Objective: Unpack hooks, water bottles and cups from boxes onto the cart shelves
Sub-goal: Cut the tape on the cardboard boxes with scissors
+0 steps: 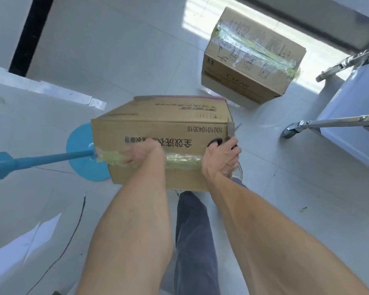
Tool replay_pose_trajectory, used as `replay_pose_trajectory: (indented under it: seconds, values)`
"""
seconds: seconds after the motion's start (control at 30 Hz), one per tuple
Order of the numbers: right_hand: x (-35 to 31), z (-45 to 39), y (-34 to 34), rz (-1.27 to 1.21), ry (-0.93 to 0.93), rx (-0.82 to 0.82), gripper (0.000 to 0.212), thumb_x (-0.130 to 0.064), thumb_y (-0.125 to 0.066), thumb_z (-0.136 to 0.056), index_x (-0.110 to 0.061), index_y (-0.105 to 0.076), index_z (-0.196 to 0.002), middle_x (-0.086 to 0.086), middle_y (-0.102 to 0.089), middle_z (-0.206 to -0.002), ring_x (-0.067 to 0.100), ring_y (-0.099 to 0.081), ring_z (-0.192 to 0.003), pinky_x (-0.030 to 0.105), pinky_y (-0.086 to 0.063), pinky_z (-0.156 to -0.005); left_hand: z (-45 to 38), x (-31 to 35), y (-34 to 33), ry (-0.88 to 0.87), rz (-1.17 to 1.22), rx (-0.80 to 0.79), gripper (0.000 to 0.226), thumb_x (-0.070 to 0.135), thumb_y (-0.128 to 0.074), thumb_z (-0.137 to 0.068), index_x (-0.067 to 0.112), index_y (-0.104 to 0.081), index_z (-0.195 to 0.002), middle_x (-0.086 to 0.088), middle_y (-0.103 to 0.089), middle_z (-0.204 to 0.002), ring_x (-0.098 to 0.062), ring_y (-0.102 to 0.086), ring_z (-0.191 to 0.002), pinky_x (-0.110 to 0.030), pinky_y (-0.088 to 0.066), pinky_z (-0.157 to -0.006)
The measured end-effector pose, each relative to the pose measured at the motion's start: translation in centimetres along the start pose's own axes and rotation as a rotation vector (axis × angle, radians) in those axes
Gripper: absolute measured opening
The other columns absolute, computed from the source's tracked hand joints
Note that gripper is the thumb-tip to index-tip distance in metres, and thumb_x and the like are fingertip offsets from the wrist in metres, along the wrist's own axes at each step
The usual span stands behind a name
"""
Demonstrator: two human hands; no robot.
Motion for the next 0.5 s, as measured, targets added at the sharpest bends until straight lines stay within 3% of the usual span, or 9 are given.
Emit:
replay_pose_trajectory:
  seconds: [0.07,0.13,0.2,0.3,0.4,0.43,0.5]
  values:
    - [2.2,0.4,-1.1,-0.027,-0.154,-0.036,0.042,-0.027,-0.047,-0.096,-0.011,-0.036,-0.133,0.018,-0.048,-0.127,0.036,-0.051,-0.115,0.050,-0.037,-0.103,0.3,3.5,0.7,-0.401,-0.179,0.179,0.078,0.018,-0.056,-0.087,0.009,-0.016,-0.153,-0.027,-0.017,-0.157,-0.040,-0.031,-0.140,-0.049,-0.032,-0.112]
    - [4.2,0.6,-1.8,-0.078,-0.277,-0.056,0.043,-0.028,-0.048,-0.096,-0.014,-0.036,-0.135,0.017,-0.049,-0.132,0.036,-0.051,-0.119,0.052,-0.040,-0.102,2.4,6.8,-2.1,-0.894,-0.402,0.146,0.079,0.014,-0.058,-0.083,0.016,-0.021,-0.153,-0.025,-0.015,-0.157,-0.039,-0.034,-0.137,-0.047,-0.037,-0.107]
    - [4.9,0.2,-2.0,-0.147,-0.294,-0.049,0.042,-0.029,-0.050,-0.096,-0.015,-0.039,-0.134,0.014,-0.053,-0.131,0.034,-0.053,-0.118,0.050,-0.042,-0.101,5.2,8.1,-5.2,-1.235,-0.523,0.083,0.075,0.005,-0.055,-0.083,0.020,-0.027,-0.150,-0.023,-0.018,-0.157,-0.038,-0.042,-0.130,-0.045,-0.045,-0.095]
    - [3.9,-1.3,-1.7,-0.250,-0.192,-0.046,0.036,-0.027,-0.051,-0.097,-0.016,-0.044,-0.130,0.010,-0.061,-0.124,0.032,-0.055,-0.116,0.042,-0.042,-0.099,7.0,8.8,-6.4,-1.313,-0.433,0.092,0.061,-0.006,-0.055,-0.079,0.017,-0.042,-0.135,-0.022,-0.027,-0.152,-0.037,-0.048,-0.123,-0.046,-0.049,-0.090]
    - [2.9,-2.7,-1.0,-0.352,-0.149,-0.053,0.032,-0.028,-0.050,-0.097,-0.020,-0.046,-0.128,0.006,-0.064,-0.120,0.029,-0.055,-0.113,0.042,-0.042,-0.099,9.6,8.7,-7.5,-1.464,-0.453,0.159,0.040,0.016,-0.072,-0.078,0.016,-0.052,-0.112,-0.020,-0.046,-0.138,-0.032,-0.052,-0.115,-0.046,-0.047,-0.087]
    - [2.6,-3.1,-0.8,-0.387,-0.143,-0.055,0.032,-0.029,-0.049,-0.097,-0.022,-0.046,-0.128,0.005,-0.064,-0.118,0.029,-0.055,-0.112,0.042,-0.043,-0.099,10.4,8.1,-8.6,-1.551,-0.540,0.176,0.044,0.028,-0.073,-0.078,0.015,-0.051,-0.115,-0.022,-0.045,-0.139,-0.034,-0.049,-0.121,-0.047,-0.046,-0.088]
    - [2.0,-3.9,-0.4,-0.428,-0.132,-0.067,0.032,-0.030,-0.048,-0.097,-0.024,-0.046,-0.129,0.003,-0.063,-0.118,0.027,-0.055,-0.112,0.041,-0.043,-0.097,11.0,6.5,-10.9,-1.629,-0.789,0.162,0.074,0.051,-0.067,-0.076,0.014,-0.042,-0.134,-0.028,-0.020,-0.155,-0.041,-0.024,-0.143,-0.054,-0.039,-0.098]
Point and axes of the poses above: each hand's wrist, its own z-axis away from the middle knuckle, its own y-axis out of the back of the hand, x = y × z, the point moved 9 cm from there along -z, towards the middle knuckle
